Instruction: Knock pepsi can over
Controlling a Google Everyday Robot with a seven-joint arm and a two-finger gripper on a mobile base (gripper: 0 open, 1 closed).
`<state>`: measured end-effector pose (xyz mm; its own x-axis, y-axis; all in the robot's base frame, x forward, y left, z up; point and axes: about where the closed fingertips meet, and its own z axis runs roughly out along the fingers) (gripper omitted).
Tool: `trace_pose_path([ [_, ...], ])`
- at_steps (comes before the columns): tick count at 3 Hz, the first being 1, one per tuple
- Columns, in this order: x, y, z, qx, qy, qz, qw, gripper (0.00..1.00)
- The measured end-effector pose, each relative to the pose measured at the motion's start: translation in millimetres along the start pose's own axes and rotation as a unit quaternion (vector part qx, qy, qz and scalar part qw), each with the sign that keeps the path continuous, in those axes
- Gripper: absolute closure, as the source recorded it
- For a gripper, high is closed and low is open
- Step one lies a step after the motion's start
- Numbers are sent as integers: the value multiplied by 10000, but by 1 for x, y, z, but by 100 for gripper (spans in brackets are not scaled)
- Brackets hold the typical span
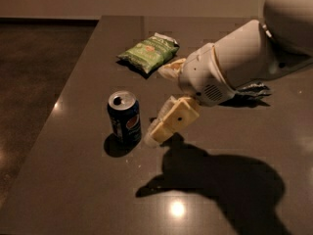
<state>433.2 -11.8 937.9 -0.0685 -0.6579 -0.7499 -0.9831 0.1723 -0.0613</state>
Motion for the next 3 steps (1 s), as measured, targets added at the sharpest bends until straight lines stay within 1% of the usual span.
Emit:
trace_pose_path([
  [1,-14,1,24,-80,-334,-30,9994,0],
  [2,-23,5,54,-194,-604,-53,9980,0],
  [3,-25,6,69,-250,-716,-51,9971,0],
])
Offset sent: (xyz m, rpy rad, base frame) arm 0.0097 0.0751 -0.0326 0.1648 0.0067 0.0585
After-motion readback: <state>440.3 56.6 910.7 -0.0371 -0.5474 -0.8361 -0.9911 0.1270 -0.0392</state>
